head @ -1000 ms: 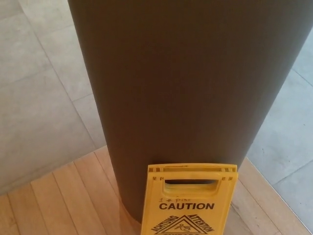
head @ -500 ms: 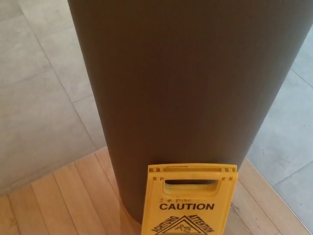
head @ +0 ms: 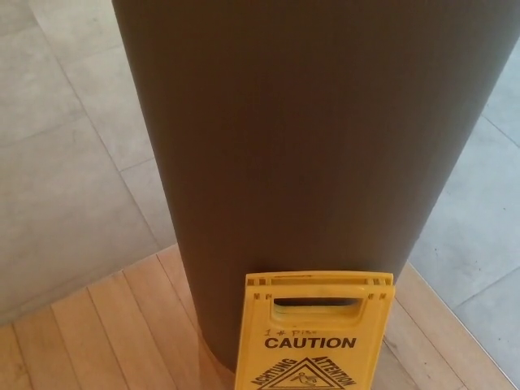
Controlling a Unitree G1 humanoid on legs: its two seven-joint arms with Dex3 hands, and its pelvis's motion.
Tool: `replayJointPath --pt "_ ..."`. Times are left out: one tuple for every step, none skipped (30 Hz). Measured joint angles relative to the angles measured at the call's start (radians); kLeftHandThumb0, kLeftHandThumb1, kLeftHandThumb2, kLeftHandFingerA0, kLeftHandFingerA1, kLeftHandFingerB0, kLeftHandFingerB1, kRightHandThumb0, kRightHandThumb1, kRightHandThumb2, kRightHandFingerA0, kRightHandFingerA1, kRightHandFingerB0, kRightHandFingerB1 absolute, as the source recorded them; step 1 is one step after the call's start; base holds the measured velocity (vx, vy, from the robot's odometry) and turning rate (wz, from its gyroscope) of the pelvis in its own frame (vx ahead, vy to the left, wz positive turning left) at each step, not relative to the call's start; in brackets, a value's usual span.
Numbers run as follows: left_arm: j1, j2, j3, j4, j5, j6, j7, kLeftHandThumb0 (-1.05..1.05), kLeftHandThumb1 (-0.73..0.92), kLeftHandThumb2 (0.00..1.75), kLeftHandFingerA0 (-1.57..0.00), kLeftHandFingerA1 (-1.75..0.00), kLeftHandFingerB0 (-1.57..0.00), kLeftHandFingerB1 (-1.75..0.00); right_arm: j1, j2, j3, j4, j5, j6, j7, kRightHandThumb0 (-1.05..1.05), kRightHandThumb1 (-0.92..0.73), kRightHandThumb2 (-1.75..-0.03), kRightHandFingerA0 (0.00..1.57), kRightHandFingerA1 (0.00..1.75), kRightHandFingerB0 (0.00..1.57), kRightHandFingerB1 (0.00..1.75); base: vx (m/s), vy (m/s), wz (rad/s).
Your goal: The robot uses its right hand to pick up a caution sign board kept on the stair and turn around and walk towards a pillar and place the sign against it
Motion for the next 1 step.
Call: replayJointPath --pt "0.001 0.000 -0.003 0.001 0.001 0.002 0.000 -0.23 0.72 0.61 -0.97 -0.83 -0.86 -0.60 -0.001 0.000 -0.001 0.002 0.002 -0.002 -0.001 -0.28 -0.62 -0.59 0.97 0.68 0.67 0.47 0.00 0.000 0.00"
